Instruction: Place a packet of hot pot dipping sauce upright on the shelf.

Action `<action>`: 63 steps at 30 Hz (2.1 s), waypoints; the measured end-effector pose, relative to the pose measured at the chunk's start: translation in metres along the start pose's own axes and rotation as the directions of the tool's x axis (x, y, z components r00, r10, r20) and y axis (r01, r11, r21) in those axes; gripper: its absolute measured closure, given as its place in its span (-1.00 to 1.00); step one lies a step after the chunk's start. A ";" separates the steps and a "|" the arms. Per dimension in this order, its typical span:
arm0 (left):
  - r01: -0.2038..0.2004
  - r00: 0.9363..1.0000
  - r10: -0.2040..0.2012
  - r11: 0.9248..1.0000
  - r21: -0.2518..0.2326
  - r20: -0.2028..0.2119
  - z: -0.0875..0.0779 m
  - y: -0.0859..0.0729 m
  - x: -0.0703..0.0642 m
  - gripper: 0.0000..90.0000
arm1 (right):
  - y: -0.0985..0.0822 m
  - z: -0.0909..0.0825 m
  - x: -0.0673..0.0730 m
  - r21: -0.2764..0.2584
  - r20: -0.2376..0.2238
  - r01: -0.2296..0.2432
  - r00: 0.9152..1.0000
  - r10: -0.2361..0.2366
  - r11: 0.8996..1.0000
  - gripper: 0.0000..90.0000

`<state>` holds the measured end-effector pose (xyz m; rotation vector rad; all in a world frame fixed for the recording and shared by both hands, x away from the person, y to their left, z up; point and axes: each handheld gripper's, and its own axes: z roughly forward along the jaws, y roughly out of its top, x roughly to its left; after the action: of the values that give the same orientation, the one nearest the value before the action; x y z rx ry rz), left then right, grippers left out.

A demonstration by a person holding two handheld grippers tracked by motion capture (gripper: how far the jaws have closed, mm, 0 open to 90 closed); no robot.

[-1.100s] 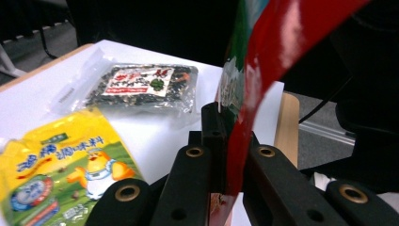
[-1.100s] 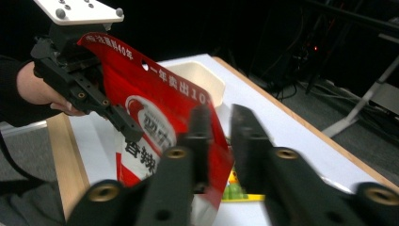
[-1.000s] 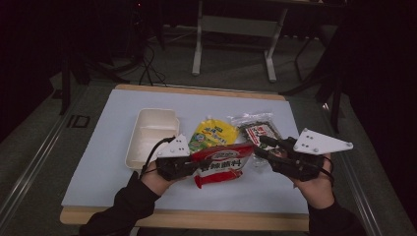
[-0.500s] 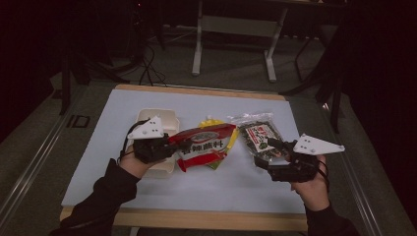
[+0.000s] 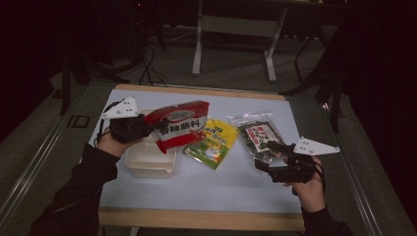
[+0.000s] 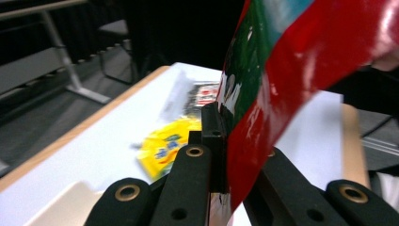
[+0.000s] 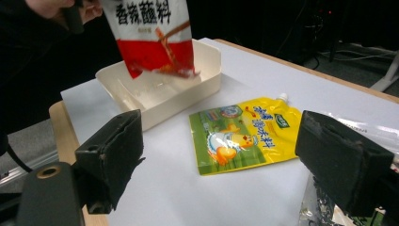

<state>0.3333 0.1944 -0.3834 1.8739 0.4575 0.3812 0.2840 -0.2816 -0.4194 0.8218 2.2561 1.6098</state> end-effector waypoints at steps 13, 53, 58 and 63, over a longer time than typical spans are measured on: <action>0.013 0.998 -0.009 0.999 0.049 -0.063 -0.014 -0.001 0.055 1.00 | -0.010 0.003 -0.005 0.024 -0.014 -0.026 1.000 0.026 0.999 -0.65; -0.126 0.992 0.122 0.982 0.139 0.040 0.012 -0.041 0.141 1.00 | -0.021 0.005 -0.015 0.066 -0.038 -0.089 0.995 0.091 0.994 -0.63; -0.123 0.992 0.121 0.981 0.152 0.024 0.020 -0.054 0.140 1.00 | -0.021 0.006 -0.015 0.066 -0.042 -0.089 0.995 0.092 0.994 -0.63; -0.087 0.996 0.085 0.983 0.161 0.020 0.025 -0.066 0.140 1.00 | -0.021 0.007 -0.015 0.069 -0.045 -0.086 0.995 0.089 0.994 -0.63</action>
<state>0.4592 0.2626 -0.4482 2.0580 0.4097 0.3992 0.2931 -0.2893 -0.4432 0.9203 2.3498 1.6154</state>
